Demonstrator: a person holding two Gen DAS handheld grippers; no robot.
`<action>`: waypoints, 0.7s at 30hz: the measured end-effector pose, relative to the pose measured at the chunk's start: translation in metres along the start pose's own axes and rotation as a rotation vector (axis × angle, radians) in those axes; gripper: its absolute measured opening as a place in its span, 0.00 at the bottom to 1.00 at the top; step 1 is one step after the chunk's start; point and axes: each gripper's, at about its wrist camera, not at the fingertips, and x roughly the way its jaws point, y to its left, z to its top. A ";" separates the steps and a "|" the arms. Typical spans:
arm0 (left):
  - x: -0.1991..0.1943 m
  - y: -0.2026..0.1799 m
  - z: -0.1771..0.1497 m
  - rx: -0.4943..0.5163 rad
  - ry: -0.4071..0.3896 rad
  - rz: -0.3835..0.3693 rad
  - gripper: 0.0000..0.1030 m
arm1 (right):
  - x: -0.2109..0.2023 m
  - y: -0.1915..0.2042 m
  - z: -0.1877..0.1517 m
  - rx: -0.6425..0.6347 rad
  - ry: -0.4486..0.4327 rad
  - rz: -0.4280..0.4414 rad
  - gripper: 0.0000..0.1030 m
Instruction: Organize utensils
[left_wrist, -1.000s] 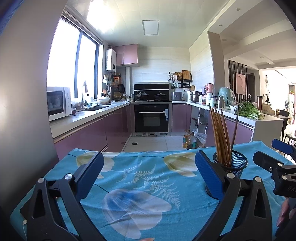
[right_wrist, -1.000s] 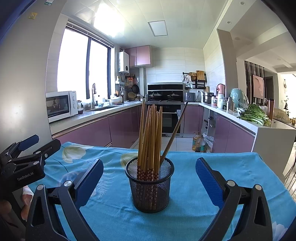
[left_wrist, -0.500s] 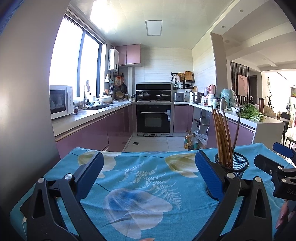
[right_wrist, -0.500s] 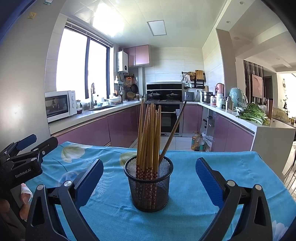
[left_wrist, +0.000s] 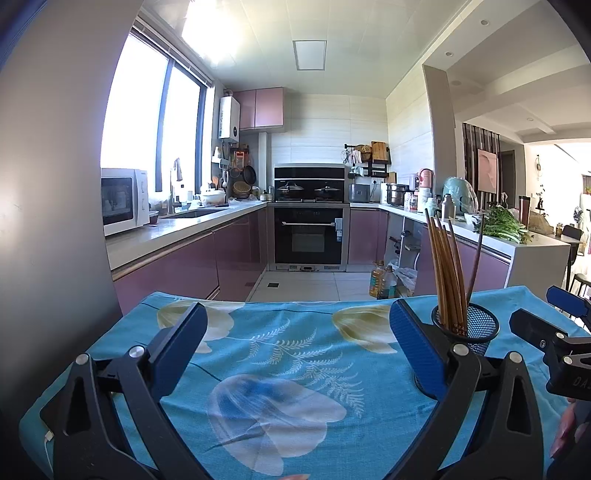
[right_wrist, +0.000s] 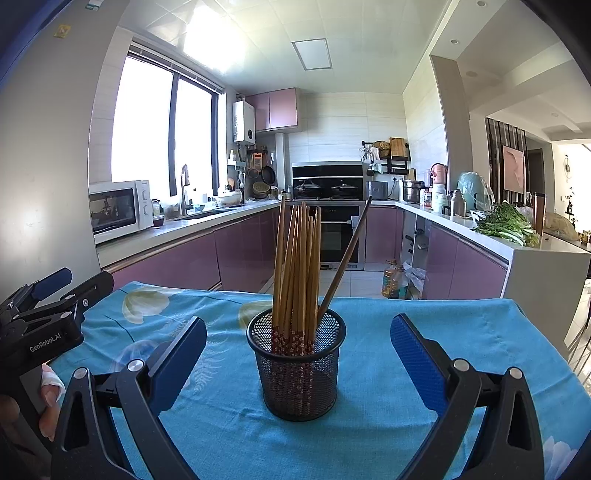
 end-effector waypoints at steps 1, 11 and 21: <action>0.000 0.000 0.000 0.000 -0.001 0.001 0.95 | 0.000 0.000 0.000 -0.001 0.000 -0.002 0.94; 0.000 0.000 0.000 0.000 0.002 0.001 0.95 | 0.000 0.000 0.000 0.001 0.000 -0.002 0.94; 0.000 0.000 0.000 0.001 0.002 0.004 0.95 | 0.000 0.001 0.000 0.003 -0.004 -0.007 0.94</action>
